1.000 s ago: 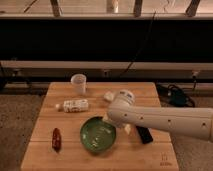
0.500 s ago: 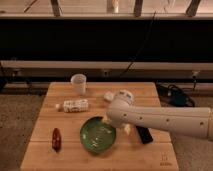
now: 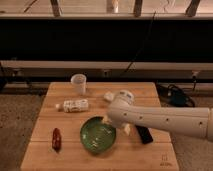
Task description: Pick up the ceramic bowl
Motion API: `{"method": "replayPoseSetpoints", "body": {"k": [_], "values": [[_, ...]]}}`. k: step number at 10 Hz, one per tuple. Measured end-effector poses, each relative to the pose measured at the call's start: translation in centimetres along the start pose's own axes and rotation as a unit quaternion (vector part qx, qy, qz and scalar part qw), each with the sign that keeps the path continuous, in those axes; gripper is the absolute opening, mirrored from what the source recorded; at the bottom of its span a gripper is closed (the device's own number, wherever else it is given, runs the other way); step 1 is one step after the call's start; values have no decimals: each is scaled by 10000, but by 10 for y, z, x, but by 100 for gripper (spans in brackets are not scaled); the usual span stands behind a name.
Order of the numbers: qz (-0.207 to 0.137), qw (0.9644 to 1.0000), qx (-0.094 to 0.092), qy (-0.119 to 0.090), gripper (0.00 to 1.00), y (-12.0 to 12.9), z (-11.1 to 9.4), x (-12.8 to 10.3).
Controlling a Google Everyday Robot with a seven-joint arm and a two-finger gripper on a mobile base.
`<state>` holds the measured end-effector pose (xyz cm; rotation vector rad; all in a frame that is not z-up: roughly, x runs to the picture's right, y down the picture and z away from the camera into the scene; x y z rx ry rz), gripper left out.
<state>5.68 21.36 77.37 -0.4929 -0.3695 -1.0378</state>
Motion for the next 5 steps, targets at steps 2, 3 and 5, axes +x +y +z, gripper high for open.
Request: {"method": "replayPoseSetpoints", "body": {"k": [2,3,5], "values": [[-44,9991,133,-390,80,2,13,-5],[-100,9984,179,-533,80,1,21,-8],[-212,9966,226,-767,80,0,30,-14]]}}
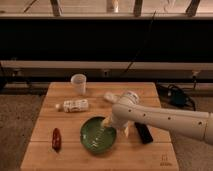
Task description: Pick up the ceramic bowl
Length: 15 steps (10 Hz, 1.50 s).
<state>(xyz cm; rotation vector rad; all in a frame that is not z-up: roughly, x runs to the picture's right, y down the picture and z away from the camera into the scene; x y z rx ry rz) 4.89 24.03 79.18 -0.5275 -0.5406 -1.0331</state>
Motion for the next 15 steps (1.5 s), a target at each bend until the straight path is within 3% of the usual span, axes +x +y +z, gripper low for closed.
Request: {"method": "replayPoseSetpoints", "body": {"k": [5,6,9,10,13,14,15], "values": [[-313,9987,-243,-328,80,-1,14,-8],[-370,9982,-285,-365,76,-1,16,-10],[-503,9970,-364,-458,50,-2,19,-13],[-438,9977,-311,-414,46,1,17,-10],[-447,9978,-283,-396,54,-1,18,-8],[-475,9977,-292,-385,49,0,18,-9],[-501,9978,-265,-352,38,-1,16,-9]]}}
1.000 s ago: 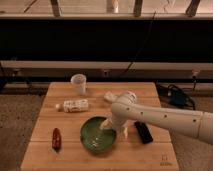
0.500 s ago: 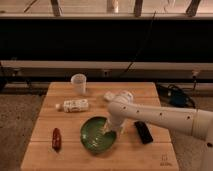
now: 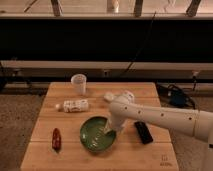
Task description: Pick up the ceramic bowl
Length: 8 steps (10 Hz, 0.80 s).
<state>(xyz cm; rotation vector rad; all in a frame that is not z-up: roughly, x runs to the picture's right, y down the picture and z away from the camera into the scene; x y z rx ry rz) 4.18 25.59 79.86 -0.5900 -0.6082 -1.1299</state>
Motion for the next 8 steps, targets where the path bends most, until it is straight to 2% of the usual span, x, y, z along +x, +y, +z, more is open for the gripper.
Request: {"method": "replayPoseSetpoints", "body": {"k": [3,4,6,8], "values": [[15,10000,51,55,8,2,-4,3],[-12,10000,53,65,3,1,-3,3],[-37,9999,90,103,2,0,-4,3],[-62,9998,124,172,2,1,-18,7]]}}
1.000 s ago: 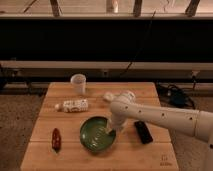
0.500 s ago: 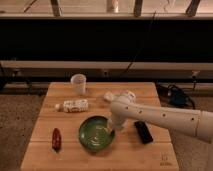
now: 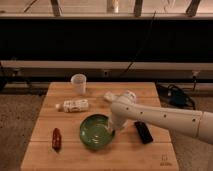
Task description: Pick up the ceramic bowl
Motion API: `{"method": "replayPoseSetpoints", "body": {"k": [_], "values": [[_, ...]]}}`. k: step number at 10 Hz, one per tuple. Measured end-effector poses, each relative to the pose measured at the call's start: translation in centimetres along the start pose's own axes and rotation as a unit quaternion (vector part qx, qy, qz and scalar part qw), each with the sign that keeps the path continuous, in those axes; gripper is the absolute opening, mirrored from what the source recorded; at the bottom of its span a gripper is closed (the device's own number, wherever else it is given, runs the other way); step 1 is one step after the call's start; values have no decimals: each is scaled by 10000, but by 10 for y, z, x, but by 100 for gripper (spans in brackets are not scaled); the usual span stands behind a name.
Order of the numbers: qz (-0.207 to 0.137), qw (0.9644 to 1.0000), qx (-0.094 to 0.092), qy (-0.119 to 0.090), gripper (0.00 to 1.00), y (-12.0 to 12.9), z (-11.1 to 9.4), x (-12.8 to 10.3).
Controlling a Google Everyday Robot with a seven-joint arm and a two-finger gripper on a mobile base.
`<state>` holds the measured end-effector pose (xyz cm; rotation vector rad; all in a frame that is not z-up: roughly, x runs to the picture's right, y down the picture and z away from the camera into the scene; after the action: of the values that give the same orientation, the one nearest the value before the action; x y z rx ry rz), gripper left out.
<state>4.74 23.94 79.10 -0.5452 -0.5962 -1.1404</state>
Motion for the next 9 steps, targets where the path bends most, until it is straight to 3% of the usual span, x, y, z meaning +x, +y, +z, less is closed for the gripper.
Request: {"method": "replayPoseSetpoints", "body": {"k": [9], "values": [[-144,9997,72,183,2,-2,-17,11]]}}
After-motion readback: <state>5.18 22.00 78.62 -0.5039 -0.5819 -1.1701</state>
